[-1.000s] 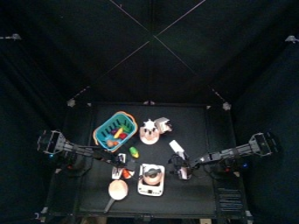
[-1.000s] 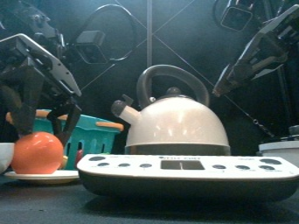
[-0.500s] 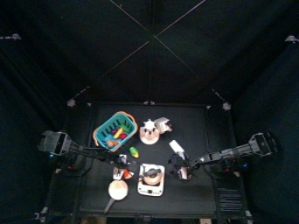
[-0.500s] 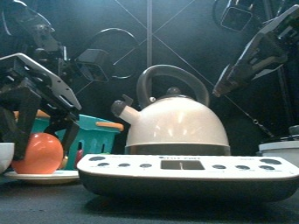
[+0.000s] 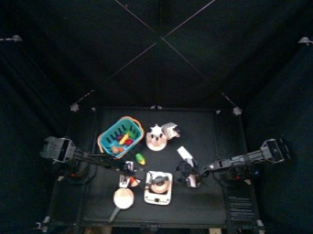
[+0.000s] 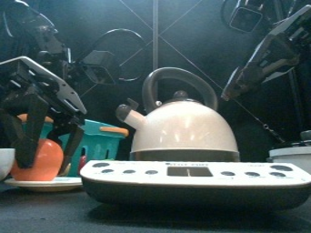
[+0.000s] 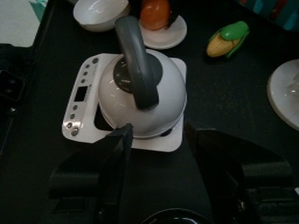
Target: Grab orange
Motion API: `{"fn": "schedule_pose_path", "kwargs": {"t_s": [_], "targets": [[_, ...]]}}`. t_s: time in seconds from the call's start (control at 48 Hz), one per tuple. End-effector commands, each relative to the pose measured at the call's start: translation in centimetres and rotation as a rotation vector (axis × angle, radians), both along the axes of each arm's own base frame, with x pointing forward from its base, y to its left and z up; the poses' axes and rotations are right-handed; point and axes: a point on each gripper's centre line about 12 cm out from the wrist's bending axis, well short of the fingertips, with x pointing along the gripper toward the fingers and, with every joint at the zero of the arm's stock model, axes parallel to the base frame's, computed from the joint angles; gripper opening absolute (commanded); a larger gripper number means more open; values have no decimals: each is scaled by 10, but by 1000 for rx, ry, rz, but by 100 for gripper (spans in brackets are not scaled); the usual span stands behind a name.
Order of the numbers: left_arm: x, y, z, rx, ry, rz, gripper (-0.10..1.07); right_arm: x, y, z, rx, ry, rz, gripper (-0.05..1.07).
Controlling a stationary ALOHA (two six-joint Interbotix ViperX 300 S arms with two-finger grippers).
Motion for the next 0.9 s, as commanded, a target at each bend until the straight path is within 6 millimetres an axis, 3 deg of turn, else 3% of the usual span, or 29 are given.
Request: {"fn": "schedule_pose_path", "kwargs": {"t_s": [0.0, 0.146, 0.5, 0.875], "targets": [[4, 1, 4, 3, -16, -1, 78, 2, 1, 7, 4, -21, 2, 86], [6, 2, 8, 3, -32, 0, 76, 2, 0, 8, 4, -23, 1, 86], [17, 3, 40, 20, -102, -34, 76, 3, 0, 8, 4, -25, 1, 86], [23, 5, 46, 38, -145, -39, 76, 3, 3, 9, 5, -26, 10, 86]]}}
